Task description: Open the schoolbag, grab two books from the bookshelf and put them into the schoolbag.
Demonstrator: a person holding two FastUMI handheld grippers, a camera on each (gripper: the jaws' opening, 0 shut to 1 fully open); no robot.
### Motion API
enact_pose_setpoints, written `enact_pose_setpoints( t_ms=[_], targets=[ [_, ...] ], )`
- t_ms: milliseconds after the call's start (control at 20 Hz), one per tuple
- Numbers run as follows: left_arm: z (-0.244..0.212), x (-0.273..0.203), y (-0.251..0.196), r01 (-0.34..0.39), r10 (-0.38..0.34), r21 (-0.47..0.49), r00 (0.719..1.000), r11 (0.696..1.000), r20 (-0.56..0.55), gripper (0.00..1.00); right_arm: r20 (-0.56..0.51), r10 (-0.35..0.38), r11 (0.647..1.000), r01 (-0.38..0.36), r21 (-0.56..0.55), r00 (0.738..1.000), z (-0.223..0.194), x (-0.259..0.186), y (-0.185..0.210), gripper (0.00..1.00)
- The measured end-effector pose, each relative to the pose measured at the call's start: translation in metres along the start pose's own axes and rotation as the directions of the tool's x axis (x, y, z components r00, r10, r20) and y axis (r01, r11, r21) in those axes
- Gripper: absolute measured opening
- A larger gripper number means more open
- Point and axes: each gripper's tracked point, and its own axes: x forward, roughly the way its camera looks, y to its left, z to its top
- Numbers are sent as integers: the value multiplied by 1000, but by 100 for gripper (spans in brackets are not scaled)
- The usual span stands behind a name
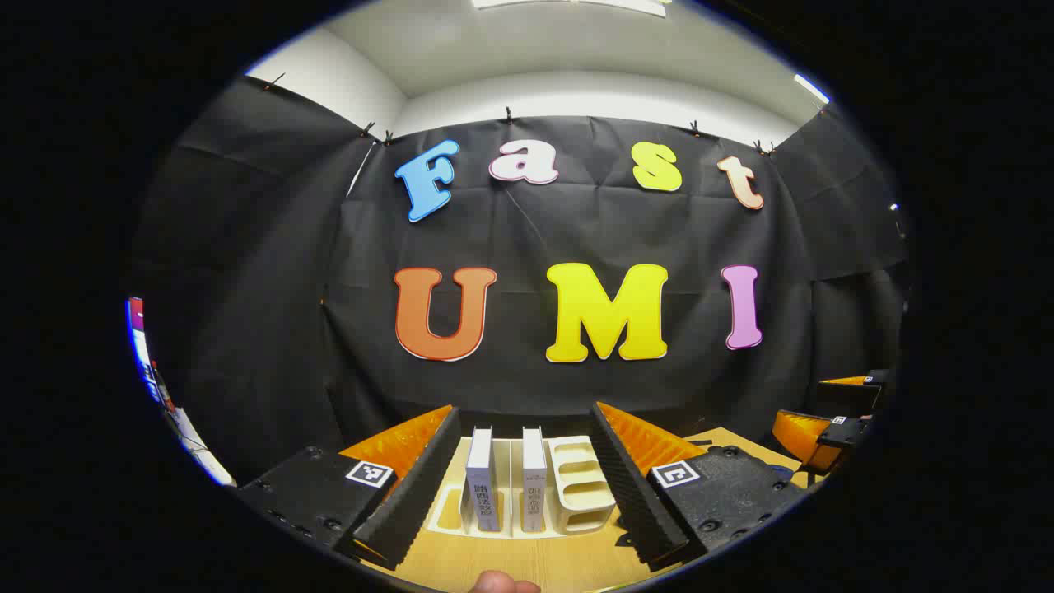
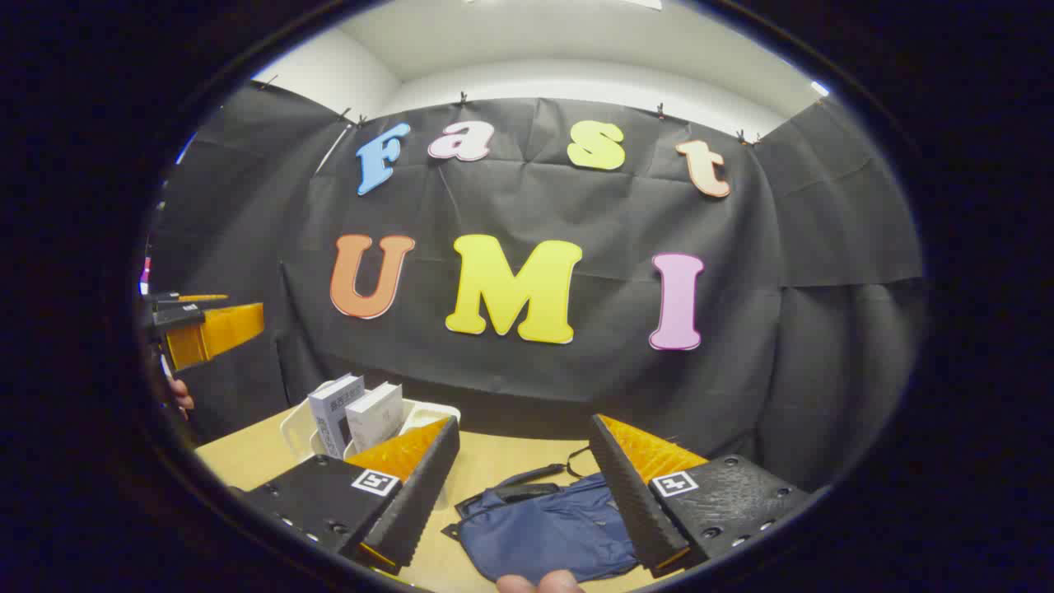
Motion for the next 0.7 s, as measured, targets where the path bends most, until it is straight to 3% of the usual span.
enact_pose_setpoints(
  t_ms=[150,250,300,350,700],
  targets=[
    [-5,1,-4,16,-16,4,1000,1000,-17,98,-26,-7,1000,7,21,1000,-10,-4,-2,97],
    [-6,2,-7,24,-24,4,1000,1000,-16,98,-57,-16,999,18,33,998,-21,-2,-7,93],
    [-9,3,-8,26,-26,4,999,1000,-19,94,-70,-22,999,24,39,997,-25,0,-8,97],
    [-9,3,-9,29,-29,4,999,1000,-20,98,-83,-25,999,29,39,996,-28,1,-9,97],
    [-18,10,-5,31,-31,8,999,999,-26,98,-168,-25,1000,26,3,985,-58,10,-5,95]
  ],
)
